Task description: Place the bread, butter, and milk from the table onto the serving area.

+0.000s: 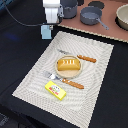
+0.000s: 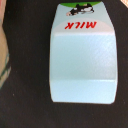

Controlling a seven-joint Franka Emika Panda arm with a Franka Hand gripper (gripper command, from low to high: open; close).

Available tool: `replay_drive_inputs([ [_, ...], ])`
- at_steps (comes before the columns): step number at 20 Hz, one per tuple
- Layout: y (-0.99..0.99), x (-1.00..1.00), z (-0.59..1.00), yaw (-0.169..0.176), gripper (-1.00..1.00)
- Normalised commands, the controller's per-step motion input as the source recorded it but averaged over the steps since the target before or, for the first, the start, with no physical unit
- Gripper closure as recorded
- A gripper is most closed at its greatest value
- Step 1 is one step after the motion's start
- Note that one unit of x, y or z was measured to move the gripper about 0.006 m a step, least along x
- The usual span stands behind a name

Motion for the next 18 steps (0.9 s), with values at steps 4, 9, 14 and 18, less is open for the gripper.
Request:
replay_drive_inputs([
  [4,-0.20,-0.31,-0.29,0.033,-1.00],
  [9,-0.24,-0.39,-0.30,0.016,-1.00],
  [14,-0.16,-0.53,-0.38,0.021,-1.00],
  [18,-0.01,-0.53,-0.32,0.041,-1.00],
])
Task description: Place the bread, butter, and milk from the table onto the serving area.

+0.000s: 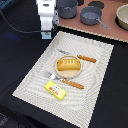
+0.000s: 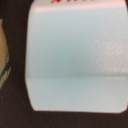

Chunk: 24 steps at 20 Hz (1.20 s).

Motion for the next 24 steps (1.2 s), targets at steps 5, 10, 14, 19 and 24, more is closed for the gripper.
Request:
replay_drive_inputs([
  [5,0.00,-0.39,-0.29,0.050,-1.00],
  [10,0.01,-0.08,-0.16,0.013,-1.00],
  [14,0.00,0.00,-0.12,0.001,1.00],
  [19,0.00,0.04,-0.04,0.000,1.00],
  [24,0.02,0.02,-0.05,0.000,1.00],
])
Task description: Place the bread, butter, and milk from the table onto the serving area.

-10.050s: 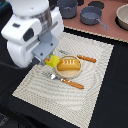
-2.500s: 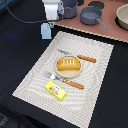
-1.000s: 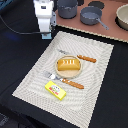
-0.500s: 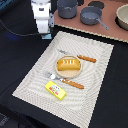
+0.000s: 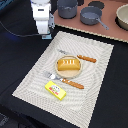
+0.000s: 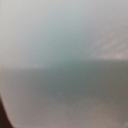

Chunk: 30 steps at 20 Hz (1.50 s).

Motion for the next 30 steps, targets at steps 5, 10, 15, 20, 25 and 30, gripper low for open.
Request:
replay_drive_inputs([
  [5,0.09,0.11,0.07,0.000,1.00],
  [10,0.18,0.27,0.98,-0.081,1.00],
  [15,0.24,0.66,1.00,-0.104,1.00],
  [20,0.01,0.97,0.66,-0.063,1.00],
  [25,0.00,1.00,0.50,-0.008,1.00],
  [30,0.00,1.00,0.33,0.000,1.00],
])
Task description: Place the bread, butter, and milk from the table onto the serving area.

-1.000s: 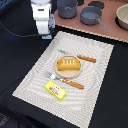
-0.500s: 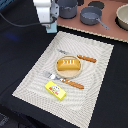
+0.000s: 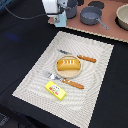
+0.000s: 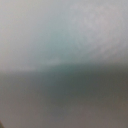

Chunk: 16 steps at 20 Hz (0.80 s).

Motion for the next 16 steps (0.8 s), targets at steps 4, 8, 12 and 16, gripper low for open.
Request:
replay_drive_inputs([
  [4,-0.02,1.00,0.20,0.000,1.00],
  [8,-0.05,1.00,0.16,0.000,1.00],
  [12,-0.06,1.00,0.06,-0.002,1.00],
  [16,-0.02,0.90,-0.07,-0.005,1.00],
])
